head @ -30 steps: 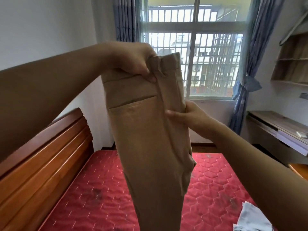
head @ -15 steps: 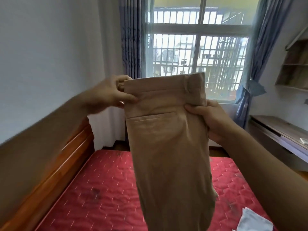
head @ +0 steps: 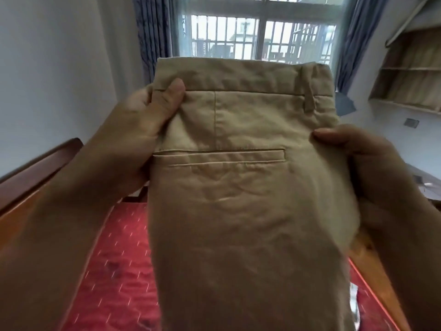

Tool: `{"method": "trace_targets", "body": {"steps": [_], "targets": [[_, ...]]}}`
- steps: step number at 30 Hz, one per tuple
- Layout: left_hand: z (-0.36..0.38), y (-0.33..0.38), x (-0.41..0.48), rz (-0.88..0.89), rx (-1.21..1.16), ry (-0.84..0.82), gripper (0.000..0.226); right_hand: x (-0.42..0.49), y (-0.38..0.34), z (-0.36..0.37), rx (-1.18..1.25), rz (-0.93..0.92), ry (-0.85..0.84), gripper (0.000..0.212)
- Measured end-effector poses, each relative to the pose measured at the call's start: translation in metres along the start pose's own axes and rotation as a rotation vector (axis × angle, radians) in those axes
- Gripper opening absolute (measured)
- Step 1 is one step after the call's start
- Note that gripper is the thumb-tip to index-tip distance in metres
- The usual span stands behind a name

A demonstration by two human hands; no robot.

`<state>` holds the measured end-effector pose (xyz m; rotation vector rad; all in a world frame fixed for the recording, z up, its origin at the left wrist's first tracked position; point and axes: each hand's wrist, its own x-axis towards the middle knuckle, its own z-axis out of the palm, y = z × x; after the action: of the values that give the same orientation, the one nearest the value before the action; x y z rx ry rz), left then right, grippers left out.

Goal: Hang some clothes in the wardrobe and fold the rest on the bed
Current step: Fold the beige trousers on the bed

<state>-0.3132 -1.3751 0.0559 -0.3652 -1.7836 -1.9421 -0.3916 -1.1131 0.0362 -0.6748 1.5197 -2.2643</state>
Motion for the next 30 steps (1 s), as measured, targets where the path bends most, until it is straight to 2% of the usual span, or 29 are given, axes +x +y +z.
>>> {"method": "trace_targets", "body": {"steps": [3,5,7,10,13,17,19,22,25,27,28,29,30], "targets": [[-0.001,-0.057,0.024,-0.130,0.048,0.023,0.036,0.036,0.036,-0.037,-0.015,0.057,0.033,0.036],[-0.013,-0.109,0.032,-0.229,0.150,0.036,0.039,0.060,0.077,-0.068,-0.087,0.058,0.076,0.033],[-0.028,-0.168,0.027,-0.293,0.259,0.022,0.039,0.076,0.131,-0.099,-0.225,0.074,0.122,0.031],[-0.053,-0.259,0.000,-0.427,0.395,-0.044,0.028,0.083,0.223,-0.142,-0.444,0.193,0.141,0.027],[-0.075,-0.350,-0.039,-0.588,0.619,-0.143,0.020,0.079,0.316,-0.175,-0.706,0.271,0.120,0.006],[-0.090,-0.454,-0.092,-0.751,0.776,-0.210,0.029,0.066,0.423,-0.214,-1.054,0.457,-0.008,0.019],[-0.093,-0.495,-0.110,-0.817,0.783,-0.185,0.033,0.061,0.463,-0.229,-1.084,0.546,-0.015,0.018],[-0.102,-0.546,-0.098,-0.871,0.778,-0.147,0.030,0.085,0.505,-0.246,-0.969,0.663,-0.006,0.028],[-0.117,-0.593,-0.031,-0.808,0.779,-0.063,0.028,0.157,0.532,-0.264,-0.852,0.571,0.060,0.035],[-0.124,-0.618,0.022,-0.745,0.689,0.091,0.046,0.212,0.546,-0.277,-0.720,0.486,0.163,0.043],[-0.127,-0.631,0.039,-0.714,0.646,0.173,0.060,0.233,0.556,-0.284,-0.692,0.473,0.224,0.057],[-0.130,-0.646,0.046,-0.711,0.616,0.228,0.069,0.244,0.568,-0.290,-0.701,0.493,0.259,0.070],[-0.132,-0.663,0.042,-0.729,0.620,0.239,0.071,0.246,0.584,-0.295,-0.755,0.530,0.261,0.074]]}}
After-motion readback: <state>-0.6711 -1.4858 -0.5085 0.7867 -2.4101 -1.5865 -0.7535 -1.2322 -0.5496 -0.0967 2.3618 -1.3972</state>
